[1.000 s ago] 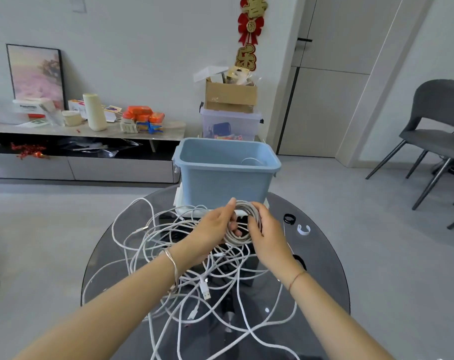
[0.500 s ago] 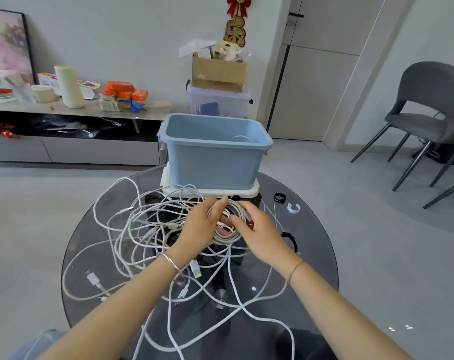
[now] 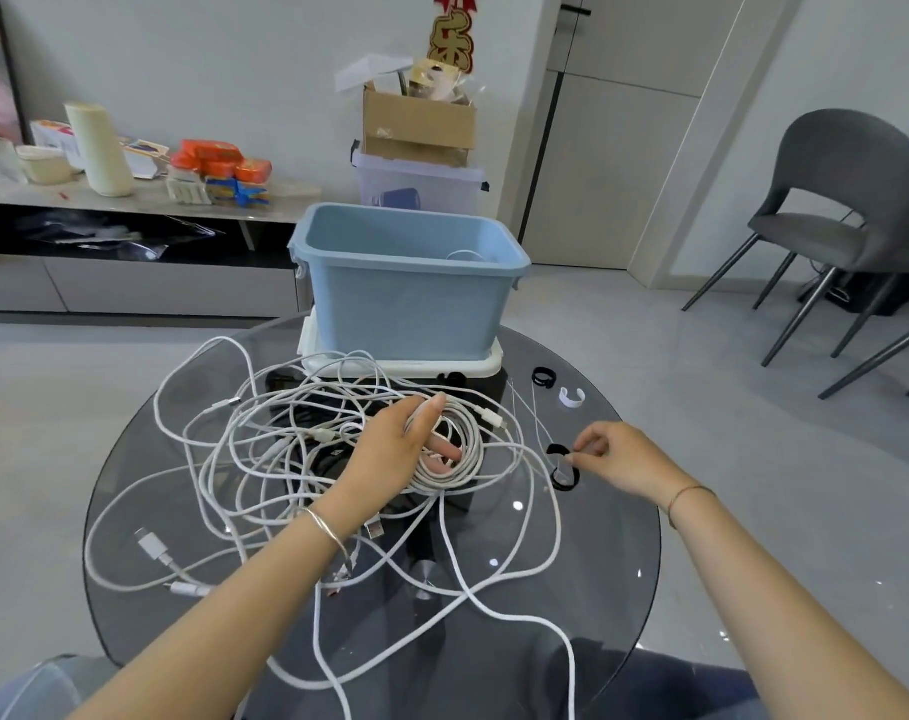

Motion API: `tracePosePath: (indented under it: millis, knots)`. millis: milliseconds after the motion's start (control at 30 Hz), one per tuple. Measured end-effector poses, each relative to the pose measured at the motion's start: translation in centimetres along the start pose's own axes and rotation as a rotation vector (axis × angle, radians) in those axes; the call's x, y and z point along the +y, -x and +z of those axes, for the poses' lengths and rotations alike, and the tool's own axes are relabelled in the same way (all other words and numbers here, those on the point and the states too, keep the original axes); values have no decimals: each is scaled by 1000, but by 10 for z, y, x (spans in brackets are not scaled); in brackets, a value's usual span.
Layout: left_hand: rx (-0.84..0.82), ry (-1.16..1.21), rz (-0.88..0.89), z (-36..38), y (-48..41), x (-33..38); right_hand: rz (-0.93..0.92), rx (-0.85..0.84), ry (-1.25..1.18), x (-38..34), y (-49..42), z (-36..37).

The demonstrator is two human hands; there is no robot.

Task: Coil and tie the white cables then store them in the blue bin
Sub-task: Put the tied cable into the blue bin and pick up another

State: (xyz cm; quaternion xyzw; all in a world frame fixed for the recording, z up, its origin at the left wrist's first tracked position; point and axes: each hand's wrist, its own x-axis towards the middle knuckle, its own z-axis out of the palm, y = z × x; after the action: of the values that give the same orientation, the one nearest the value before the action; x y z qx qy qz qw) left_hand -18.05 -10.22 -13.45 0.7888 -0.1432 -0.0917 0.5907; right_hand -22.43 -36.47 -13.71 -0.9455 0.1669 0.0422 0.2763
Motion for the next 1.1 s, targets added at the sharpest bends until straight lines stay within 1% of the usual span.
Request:
tracePosePath:
  millis: [233,333,400,467,533,600,667,767,933,1000,1100]
  knots:
    - [-19,8,-4,0,7,4,27,85,35,6,-6,9]
    - [-39,5,-2,-2,11,7,-23,196,-75,-2,-5,2]
    - [-58,0,3,-3,13,8,-88,292,-177,-12,-2,-3]
    - [-78,-6,12,-4,14,10,-163,346,-254,-24,2,-5]
    - [-103,-16,27,-4,16,11,-218,341,-324,-40,7,-3]
    - [-126,-21,52,-5,18,13,-258,301,-434,-57,13,2]
    - [-144,-6,81,-6,18,13,-289,261,-546,-72,18,6]
    - [-151,40,114,-10,19,16,-316,219,-652,-91,24,13]
    - [-148,57,169,-15,20,15,-394,186,-646,-108,29,21]
    - [-147,62,182,-17,20,16,-390,169,-672,-110,30,22]
    - [-158,67,191,-23,21,17,-318,138,-791,-111,27,22]
